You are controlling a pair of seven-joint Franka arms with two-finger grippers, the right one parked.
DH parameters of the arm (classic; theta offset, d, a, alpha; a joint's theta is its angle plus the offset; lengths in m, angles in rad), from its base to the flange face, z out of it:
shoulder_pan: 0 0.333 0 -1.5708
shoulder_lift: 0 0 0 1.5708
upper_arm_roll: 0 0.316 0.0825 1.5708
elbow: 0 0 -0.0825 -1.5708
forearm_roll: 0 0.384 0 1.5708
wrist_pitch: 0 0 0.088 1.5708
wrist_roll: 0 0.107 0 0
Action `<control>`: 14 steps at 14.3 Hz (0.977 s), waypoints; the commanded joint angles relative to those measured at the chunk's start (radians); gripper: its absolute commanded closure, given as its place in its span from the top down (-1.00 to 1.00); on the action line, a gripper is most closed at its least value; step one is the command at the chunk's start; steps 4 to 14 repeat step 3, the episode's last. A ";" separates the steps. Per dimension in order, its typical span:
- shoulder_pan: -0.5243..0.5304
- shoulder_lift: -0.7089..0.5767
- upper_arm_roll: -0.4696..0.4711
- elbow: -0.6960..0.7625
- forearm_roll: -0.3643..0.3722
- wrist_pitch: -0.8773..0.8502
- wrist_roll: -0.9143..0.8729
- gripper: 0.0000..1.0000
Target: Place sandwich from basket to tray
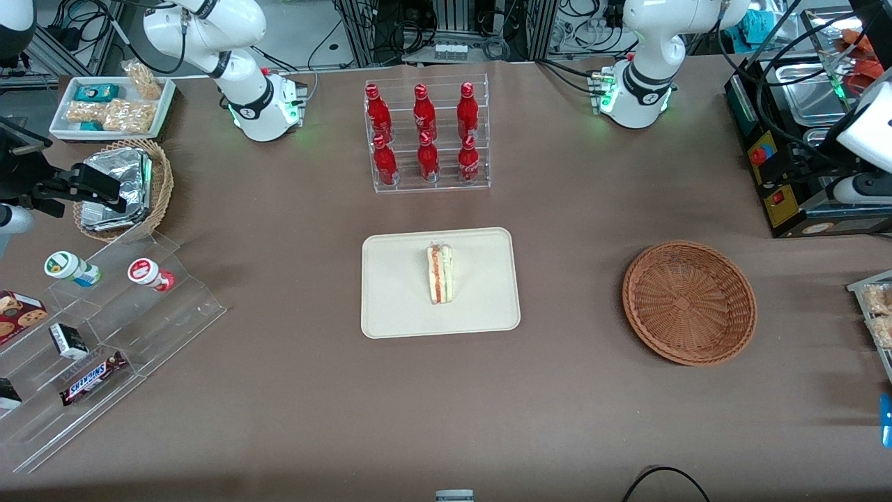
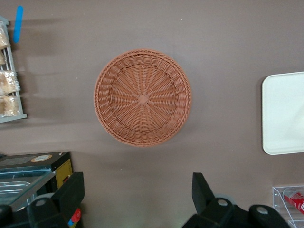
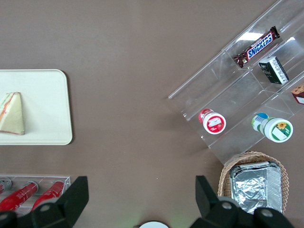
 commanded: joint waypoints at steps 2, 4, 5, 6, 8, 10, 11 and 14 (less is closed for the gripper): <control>0.008 0.011 0.011 0.032 0.002 -0.027 0.005 1.00; 0.008 0.011 0.013 0.030 0.000 -0.028 0.001 1.00; 0.008 0.011 0.013 0.030 0.000 -0.028 0.001 1.00; 0.008 0.011 0.013 0.030 0.000 -0.028 0.001 1.00; 0.008 0.011 0.013 0.030 0.000 -0.028 0.001 1.00; 0.008 0.011 0.013 0.030 0.000 -0.028 0.001 1.00; 0.008 0.011 0.013 0.030 0.000 -0.028 0.001 1.00; 0.008 0.011 0.013 0.030 0.000 -0.028 0.001 1.00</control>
